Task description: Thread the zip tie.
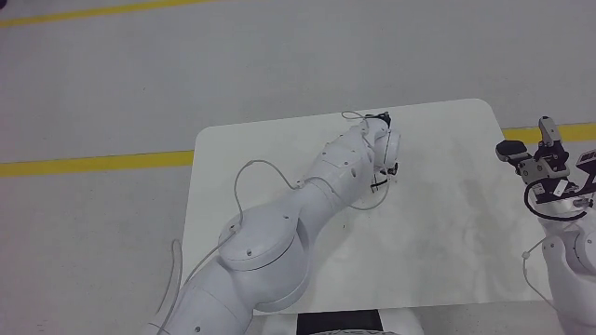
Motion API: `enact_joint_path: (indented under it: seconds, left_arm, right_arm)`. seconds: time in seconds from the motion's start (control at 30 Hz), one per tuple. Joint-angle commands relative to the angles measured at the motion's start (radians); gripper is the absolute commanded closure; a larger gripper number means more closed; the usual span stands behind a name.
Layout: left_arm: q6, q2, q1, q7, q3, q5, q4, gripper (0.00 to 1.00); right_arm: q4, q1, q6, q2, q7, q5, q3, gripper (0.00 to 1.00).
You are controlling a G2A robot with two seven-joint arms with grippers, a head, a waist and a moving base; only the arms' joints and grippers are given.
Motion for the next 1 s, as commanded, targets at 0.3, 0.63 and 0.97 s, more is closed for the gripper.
enact_joint_path:
  seconds: [0.3,0.63,0.97]
  left_arm:
    - [0.000,0.000,0.001,-0.002,0.000,0.030,0.005,0.61]
    - [0.000,0.000,0.010,-0.010,0.006,0.018,0.015,0.64]
    - [0.000,0.000,0.016,-0.031,0.010,0.020,0.031,0.62]
  right_arm:
    - [0.000,0.000,0.000,0.000,0.000,0.000,0.000,0.00]
    - [0.000,0.000,0.000,0.000,0.000,0.000,0.000,0.00]
    - [0.000,0.000,0.000,0.000,0.000,0.000,0.000,0.00]
